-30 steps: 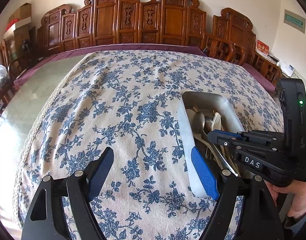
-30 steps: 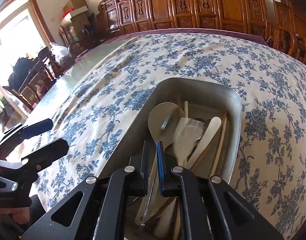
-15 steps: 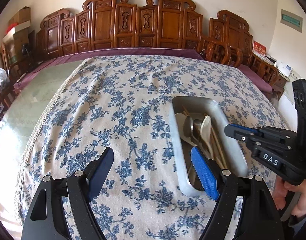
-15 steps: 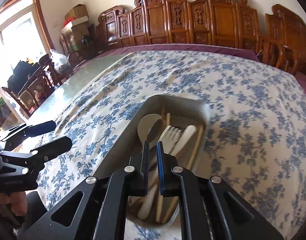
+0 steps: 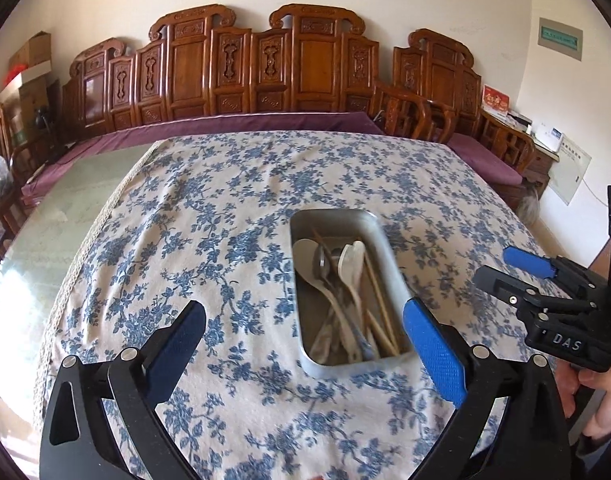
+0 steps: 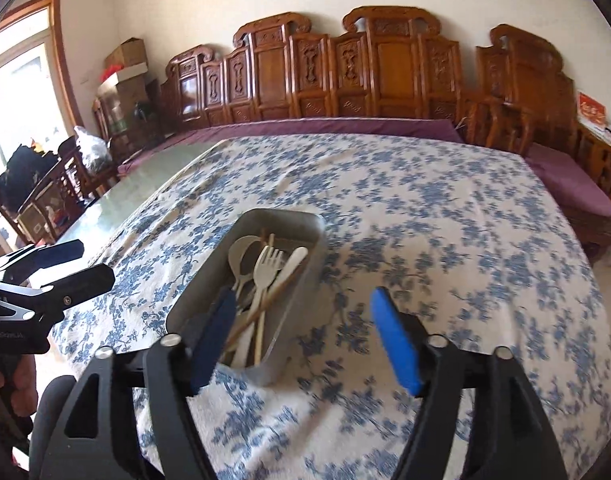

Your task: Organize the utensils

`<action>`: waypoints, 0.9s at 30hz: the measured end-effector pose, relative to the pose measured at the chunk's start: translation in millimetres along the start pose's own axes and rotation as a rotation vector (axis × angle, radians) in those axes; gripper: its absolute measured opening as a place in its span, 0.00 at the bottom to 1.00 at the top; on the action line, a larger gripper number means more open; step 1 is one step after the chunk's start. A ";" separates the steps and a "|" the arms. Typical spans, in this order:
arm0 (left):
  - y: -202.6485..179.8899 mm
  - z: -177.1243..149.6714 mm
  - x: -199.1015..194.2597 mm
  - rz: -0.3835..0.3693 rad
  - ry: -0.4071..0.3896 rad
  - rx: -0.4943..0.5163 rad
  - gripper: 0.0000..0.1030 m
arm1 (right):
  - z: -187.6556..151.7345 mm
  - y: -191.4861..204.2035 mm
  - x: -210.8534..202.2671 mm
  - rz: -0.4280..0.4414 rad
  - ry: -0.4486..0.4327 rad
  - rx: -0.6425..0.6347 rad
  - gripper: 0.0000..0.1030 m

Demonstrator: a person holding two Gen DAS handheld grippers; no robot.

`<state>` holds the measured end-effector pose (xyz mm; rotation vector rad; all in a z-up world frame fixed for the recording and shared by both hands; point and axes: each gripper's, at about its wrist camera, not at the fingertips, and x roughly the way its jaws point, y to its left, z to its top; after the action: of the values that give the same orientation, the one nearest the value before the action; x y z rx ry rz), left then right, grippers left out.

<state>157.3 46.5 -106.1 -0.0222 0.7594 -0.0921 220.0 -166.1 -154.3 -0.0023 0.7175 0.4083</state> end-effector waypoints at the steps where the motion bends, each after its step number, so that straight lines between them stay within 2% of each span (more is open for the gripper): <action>1: -2.4 -0.1 -3.0 0.004 -0.002 0.004 0.93 | -1.8 -2.2 -7.8 -0.011 -0.007 0.003 0.80; 4: -12.1 -2.0 -15.9 0.007 -0.009 0.017 0.93 | -6.3 -6.5 -29.3 -0.037 -0.032 0.014 0.92; 8: -24.3 -5.2 -31.8 0.011 -0.013 0.021 0.93 | -11.2 -11.7 -56.5 -0.067 -0.057 0.030 0.98; 19: -36.9 -13.6 -57.9 0.019 -0.014 0.000 0.93 | -19.1 -17.2 -107.6 -0.113 -0.097 0.054 0.98; 27: -48.6 -2.6 -94.9 0.034 -0.102 0.015 0.93 | -13.0 -13.3 -133.8 -0.141 -0.150 0.049 0.98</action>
<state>83.3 6.8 -40.2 -0.0001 0.6571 -0.0634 125.8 -228.7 -80.5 0.0237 0.5750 0.2532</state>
